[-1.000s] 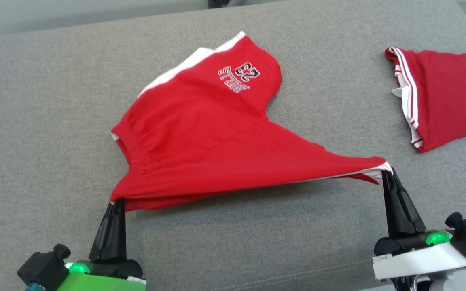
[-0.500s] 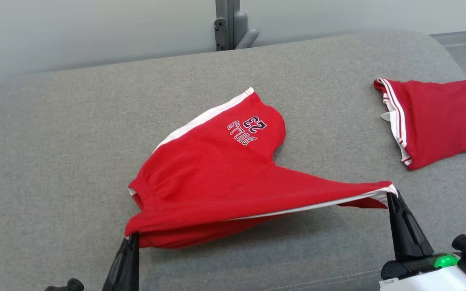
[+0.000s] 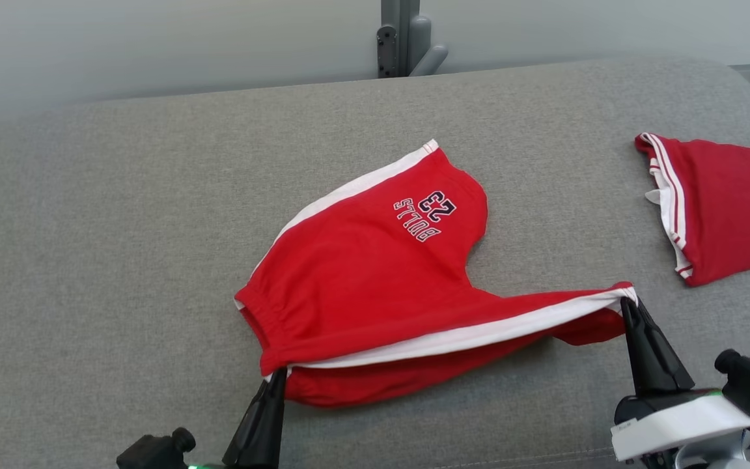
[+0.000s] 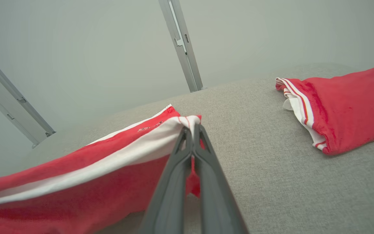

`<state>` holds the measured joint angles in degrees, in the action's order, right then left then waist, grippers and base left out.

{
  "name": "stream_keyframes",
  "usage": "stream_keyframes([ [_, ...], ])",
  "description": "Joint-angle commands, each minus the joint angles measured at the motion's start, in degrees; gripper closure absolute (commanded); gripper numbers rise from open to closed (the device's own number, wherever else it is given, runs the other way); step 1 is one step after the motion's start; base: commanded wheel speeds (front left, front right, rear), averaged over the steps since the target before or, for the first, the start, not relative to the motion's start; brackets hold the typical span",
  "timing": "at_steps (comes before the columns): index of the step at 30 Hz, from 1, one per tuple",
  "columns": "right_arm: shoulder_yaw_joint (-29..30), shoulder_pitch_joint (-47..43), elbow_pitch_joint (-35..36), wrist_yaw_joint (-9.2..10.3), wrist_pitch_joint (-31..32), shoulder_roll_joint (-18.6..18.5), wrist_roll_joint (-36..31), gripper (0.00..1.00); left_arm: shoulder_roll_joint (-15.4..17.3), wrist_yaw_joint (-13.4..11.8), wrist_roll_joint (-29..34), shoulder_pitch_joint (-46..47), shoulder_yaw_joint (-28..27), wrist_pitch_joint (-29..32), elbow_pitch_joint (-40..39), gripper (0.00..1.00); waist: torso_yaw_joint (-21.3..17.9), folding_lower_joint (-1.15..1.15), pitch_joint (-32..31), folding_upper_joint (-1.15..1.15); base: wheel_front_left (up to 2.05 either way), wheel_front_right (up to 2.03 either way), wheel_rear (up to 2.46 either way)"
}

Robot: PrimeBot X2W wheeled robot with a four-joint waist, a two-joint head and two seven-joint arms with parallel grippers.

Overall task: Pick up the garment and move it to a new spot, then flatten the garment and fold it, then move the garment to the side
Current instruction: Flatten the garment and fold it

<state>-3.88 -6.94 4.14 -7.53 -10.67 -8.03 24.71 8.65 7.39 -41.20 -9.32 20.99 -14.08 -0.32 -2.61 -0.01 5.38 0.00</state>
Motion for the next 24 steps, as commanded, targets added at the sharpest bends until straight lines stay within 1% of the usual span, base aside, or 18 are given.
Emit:
stream_keyframes([
  [1,0.3,2.07,-1.21,0.09,0.25,-0.72,0.24,1.0,-0.07,0.11,-0.99,2.15,0.97,0.36,0.15,1.0,1.39,0.01,0.92,0.0,0.0,0.0,0.0],
  [5,0.17,5.46,-3.57,0.09,1.03,-1.62,0.24,1.0,-0.08,0.11,-2.61,5.13,2.25,1.09,0.72,1.0,2.68,0.01,1.9,0.0,0.0,0.0,0.0],
  [9,-0.85,11.04,-6.96,0.09,1.99,-3.64,-0.22,1.0,-0.64,0.11,-4.35,9.45,3.45,1.91,2.4,1.0,4.3,0.01,3.63,0.0,0.0,0.0,0.0],
  [13,-2.66,17.44,-10.84,0.09,3.39,-5.99,-0.41,1.0,-1.8,-0.25,-5.9,13.56,2.53,2.59,6.15,1.0,5.58,0.01,5.4,0.0,0.0,0.0,0.0],
  [18,-6.07,26.71,-16.93,0.09,5.17,-8.75,-0.52,1.0,-3.5,-1.51,-7.88,19.15,1.19,2.67,11.47,1.0,7.15,0.01,7.42,0.0,0.0,0.0,0.0],
  [24,-11.56,38.02,-25.15,0.09,7.64,-11.04,1.01,1.0,-4.91,-3.05,-10.7,26.14,0.76,3.91,17.75,1.0,9.13,0.01,10.26,0.0,0.0,0.0,0.0],
])
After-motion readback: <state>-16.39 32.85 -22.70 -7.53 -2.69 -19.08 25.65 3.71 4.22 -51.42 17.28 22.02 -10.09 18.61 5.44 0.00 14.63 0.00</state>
